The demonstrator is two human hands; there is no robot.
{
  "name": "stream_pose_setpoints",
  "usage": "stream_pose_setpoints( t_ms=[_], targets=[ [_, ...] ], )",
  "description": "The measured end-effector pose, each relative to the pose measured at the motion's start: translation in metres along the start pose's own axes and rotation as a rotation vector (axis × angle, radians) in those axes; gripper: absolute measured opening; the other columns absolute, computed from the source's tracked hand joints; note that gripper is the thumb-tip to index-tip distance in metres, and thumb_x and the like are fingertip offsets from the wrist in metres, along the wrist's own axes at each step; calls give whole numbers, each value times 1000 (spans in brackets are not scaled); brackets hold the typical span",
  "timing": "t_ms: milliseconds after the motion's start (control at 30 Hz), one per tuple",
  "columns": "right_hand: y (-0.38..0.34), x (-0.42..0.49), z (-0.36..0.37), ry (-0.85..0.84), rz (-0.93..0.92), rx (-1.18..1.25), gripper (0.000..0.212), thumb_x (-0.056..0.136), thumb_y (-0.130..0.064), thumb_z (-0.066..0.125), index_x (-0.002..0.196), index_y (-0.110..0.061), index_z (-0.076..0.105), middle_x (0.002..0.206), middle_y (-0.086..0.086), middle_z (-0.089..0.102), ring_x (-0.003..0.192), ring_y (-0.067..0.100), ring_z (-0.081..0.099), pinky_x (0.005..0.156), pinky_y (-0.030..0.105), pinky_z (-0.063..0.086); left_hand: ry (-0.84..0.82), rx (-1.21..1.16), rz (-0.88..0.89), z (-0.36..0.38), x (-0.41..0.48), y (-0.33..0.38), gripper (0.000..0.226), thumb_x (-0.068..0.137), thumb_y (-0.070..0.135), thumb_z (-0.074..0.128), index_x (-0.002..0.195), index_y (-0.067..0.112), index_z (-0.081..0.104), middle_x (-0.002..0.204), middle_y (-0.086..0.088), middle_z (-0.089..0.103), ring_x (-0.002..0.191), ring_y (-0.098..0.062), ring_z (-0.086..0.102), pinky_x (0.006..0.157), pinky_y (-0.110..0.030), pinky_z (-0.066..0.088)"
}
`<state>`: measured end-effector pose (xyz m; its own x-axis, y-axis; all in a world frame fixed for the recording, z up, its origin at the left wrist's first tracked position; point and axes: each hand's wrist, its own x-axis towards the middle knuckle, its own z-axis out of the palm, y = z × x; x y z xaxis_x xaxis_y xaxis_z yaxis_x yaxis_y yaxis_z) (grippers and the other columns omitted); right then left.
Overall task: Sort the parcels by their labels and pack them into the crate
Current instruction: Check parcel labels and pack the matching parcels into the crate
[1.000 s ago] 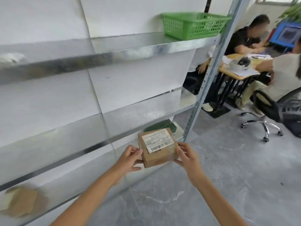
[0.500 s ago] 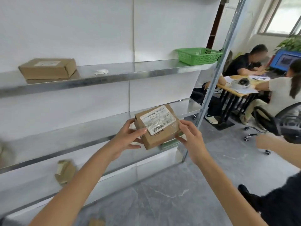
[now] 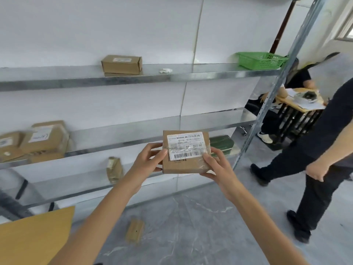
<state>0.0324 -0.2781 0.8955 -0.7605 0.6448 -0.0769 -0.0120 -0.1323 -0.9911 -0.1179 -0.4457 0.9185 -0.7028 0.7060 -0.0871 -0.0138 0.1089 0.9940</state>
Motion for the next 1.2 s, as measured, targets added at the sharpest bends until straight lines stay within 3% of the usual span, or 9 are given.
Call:
stream_pose_setpoints(
  t_ms=[100,200,333,467,600,667,833,1000,1200],
  targets=[
    [13,-24,7,-37,22,-7,29,90,-34,61,116,-26,55,92,-4,71,81,9,68,77,31,58,68,-12,-44,-3,-36,-12,29,89,37,58,112,19,57,110,3,67,95,-9,66,83,-28,53],
    [29,-48,13,-66,46,-47,22,88,-39,62,108,-32,57,97,2,70,78,7,68,70,26,57,177,-45,-90,0,-74,-26,18,89,33,59,96,18,55,102,1,67,89,-9,65,78,-26,54],
    [45,-84,19,-155,70,-130,27,86,-44,61,109,-31,57,102,5,69,86,13,68,81,34,57,278,-58,-178,3,-129,-44,30,89,34,59,104,9,52,103,-2,67,95,-13,64,82,-29,53],
    [53,-125,30,-232,103,-146,26,88,-41,60,110,-28,57,104,6,68,89,13,67,73,25,55,360,-9,-203,-2,-186,-53,24,87,38,60,96,16,55,101,4,67,89,-2,61,54,-8,47],
    [57,-166,50,-310,117,-164,24,89,-40,60,109,-28,56,106,7,67,94,17,67,77,28,56,455,54,-190,-19,-239,-56,21,88,34,61,95,14,59,103,-2,68,100,-17,63,85,-35,55],
    [58,-188,63,-355,120,-176,26,89,-40,59,111,-27,55,107,7,66,97,17,66,77,28,55,484,55,-187,-29,-268,-56,23,89,33,61,96,11,60,102,-2,68,101,-17,63,90,-39,53],
    [60,-244,106,-455,142,-196,27,92,-40,55,115,-25,54,105,3,67,86,13,69,69,23,54,504,53,-171,-66,-346,-58,24,92,33,55,100,11,60,105,-2,67,104,-15,63,90,-37,53],
    [67,-312,161,-523,159,-215,32,93,-39,54,119,-22,53,109,4,67,96,23,67,84,35,55,519,108,-161,-115,-437,-67,27,96,31,50,113,15,63,116,-3,64,111,-17,58,88,-30,51],
    [81,-399,234,-629,208,-197,32,92,-37,56,118,-19,54,105,2,68,87,14,69,74,28,55,579,121,-196,-177,-548,-79,26,93,27,55,116,21,65,113,0,66,106,-19,61,76,-22,52]
  ],
)
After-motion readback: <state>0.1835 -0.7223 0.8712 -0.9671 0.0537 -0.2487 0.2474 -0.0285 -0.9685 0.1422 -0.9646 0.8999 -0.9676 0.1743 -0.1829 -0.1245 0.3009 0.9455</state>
